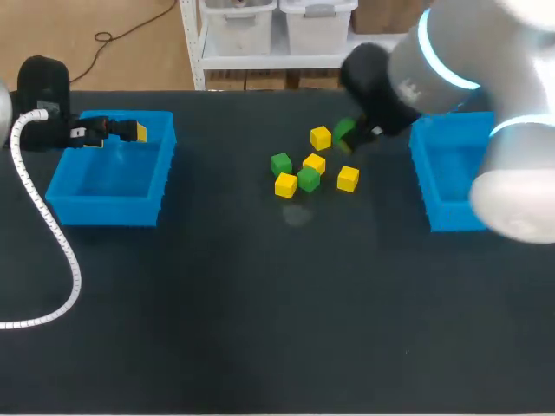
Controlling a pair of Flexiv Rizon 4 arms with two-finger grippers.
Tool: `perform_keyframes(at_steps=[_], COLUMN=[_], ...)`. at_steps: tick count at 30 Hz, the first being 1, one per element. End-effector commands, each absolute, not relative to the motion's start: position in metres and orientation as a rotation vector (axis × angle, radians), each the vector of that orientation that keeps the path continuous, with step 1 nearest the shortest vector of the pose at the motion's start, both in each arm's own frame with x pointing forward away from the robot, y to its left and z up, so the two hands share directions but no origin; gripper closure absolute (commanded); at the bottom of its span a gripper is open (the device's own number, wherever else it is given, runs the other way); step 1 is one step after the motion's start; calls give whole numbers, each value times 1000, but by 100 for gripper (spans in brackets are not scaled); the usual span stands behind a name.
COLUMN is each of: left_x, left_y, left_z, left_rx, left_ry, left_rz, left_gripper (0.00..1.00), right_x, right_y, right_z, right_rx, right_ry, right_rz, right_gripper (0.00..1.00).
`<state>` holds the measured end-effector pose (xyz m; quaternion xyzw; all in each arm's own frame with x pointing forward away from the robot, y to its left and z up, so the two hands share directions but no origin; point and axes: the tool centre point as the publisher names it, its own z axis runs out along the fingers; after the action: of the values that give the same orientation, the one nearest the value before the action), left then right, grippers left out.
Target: Put the green cubes in the right bin and the yellow cubes in the left bin.
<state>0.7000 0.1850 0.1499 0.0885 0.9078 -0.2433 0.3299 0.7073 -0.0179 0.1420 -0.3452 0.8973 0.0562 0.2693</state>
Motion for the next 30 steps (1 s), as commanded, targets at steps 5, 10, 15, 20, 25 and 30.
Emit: perform_keyframes(at_steps=[5,10,15,20,25,30], left_x=[700,700,700,700,700,700], left_y=[185,185,185,185,185,185], left_z=[150,150,150,150,150,150], left_rx=[231,231,231,231,231,231], left_ry=[2374,2374,2374,2374,2374,2374], left_rz=[-636,-636,-636,-636,-636,-636], left_gripper=[0,0,0,0,0,0], right_x=[739,753,753,755,756,755], right_y=[-106,-152,-174,-182,-187,-190], right_z=[159,151,136,128,124,123], right_rx=[-652,-520,-470,-412,-378,-358], right_ry=[2410,2480,2551,2578,2595,2598], right_rz=[68,-7,-65,-79,-106,-93], right_gripper=[100,100,100,100,99,0])
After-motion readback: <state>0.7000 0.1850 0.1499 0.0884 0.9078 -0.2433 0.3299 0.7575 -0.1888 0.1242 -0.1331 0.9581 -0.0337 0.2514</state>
